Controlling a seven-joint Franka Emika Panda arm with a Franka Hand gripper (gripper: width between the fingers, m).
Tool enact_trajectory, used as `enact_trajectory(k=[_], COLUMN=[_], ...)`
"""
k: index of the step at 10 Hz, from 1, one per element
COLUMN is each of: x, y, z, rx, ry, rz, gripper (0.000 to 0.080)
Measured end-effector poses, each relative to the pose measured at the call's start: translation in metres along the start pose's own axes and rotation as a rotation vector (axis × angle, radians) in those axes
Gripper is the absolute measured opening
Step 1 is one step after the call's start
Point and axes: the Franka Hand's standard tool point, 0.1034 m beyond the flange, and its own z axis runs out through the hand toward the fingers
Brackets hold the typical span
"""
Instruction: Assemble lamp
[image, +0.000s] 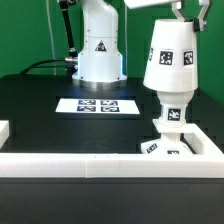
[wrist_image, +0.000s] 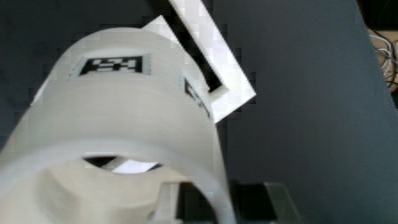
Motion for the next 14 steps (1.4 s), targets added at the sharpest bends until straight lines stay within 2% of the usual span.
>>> enact_trajectory(k=[2,8,10,11,12,13,14], x=[0.001,0.006,0.003,0.004,0.004,0.003,-0.001], y=[0.002,0.002,0.002,0.000,-0.002,-0.004,-0.007], z=[0.005,0.056,0.064,0.064,0.063,0.062,0.061], rx=[0.002,-0.010,-0.007,-0.003,0.000,0.000,0.000], ry=[0.010,0.023,0.036,0.043,0.047,0.047,0.046], rz=[-0.006,-0.035,-0.039,-0.041,-0.040,-0.032,-0.014], gripper=[0.0044,0.0044,0.0044,0.0110,0.0110,0.0247,0.0437])
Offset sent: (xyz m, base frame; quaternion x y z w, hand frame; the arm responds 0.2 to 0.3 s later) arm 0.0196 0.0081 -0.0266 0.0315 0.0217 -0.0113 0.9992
